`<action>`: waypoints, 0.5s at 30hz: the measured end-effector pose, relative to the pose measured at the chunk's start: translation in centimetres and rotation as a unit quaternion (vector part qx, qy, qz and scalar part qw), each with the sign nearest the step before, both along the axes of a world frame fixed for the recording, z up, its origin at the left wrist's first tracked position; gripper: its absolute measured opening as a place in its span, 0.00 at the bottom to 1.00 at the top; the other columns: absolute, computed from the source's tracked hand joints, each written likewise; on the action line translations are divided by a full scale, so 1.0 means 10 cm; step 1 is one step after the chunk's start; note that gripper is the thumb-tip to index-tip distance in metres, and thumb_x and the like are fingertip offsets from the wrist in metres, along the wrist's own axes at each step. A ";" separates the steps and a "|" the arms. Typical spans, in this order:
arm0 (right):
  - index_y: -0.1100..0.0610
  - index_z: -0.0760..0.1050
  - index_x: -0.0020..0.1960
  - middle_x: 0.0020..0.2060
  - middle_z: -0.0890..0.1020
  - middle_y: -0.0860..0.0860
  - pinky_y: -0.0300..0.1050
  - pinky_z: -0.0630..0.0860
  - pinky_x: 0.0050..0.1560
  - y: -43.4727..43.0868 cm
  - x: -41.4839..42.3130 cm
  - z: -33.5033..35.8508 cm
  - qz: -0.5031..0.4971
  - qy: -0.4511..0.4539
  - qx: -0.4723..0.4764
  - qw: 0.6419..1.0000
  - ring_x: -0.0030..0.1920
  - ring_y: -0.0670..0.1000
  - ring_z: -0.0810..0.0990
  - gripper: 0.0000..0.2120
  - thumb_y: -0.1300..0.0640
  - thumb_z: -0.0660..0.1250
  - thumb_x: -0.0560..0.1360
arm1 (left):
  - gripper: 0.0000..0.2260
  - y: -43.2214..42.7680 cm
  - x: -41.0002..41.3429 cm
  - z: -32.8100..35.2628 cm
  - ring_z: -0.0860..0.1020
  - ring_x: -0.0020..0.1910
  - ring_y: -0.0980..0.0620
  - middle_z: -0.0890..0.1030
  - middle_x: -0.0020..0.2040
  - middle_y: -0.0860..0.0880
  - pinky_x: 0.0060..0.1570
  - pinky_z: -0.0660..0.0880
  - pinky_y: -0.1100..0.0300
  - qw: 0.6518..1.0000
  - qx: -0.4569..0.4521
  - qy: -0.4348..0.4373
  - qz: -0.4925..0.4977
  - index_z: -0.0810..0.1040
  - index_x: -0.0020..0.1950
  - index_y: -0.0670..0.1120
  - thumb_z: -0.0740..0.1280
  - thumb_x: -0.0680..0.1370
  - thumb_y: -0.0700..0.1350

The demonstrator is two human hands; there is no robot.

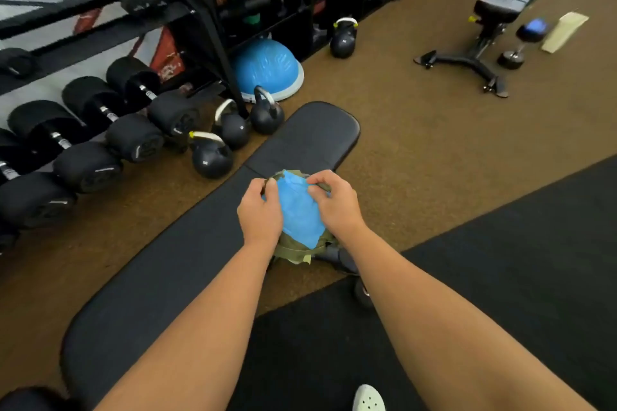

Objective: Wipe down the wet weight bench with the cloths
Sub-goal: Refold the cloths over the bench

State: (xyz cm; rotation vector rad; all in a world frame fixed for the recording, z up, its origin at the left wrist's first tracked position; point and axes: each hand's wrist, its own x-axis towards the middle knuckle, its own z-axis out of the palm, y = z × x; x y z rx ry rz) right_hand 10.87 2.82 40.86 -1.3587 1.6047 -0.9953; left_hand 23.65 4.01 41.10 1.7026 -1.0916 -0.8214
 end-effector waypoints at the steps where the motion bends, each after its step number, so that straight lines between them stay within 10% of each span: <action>1: 0.50 0.76 0.48 0.47 0.79 0.44 0.30 0.68 0.41 -0.02 -0.16 -0.03 -0.009 0.002 -0.004 1.000 0.47 0.43 0.75 0.07 0.61 0.64 0.78 | 0.14 -0.05 -0.15 -0.03 0.69 0.34 0.55 0.71 0.34 0.52 0.34 0.66 0.60 1.000 -0.002 -0.002 -0.009 0.68 0.36 0.49 0.59 0.82 0.47; 15: 0.51 0.79 0.51 0.53 0.77 0.46 0.34 0.72 0.43 -0.04 -2.00 -0.74 -0.106 0.008 0.074 0.992 0.49 0.44 0.76 0.12 0.65 0.61 0.77 | 0.07 -0.37 -1.80 -0.72 0.79 0.41 0.51 0.79 0.43 0.48 0.37 0.75 0.60 0.982 0.085 -0.002 -0.170 0.75 0.51 0.46 0.63 0.74 0.40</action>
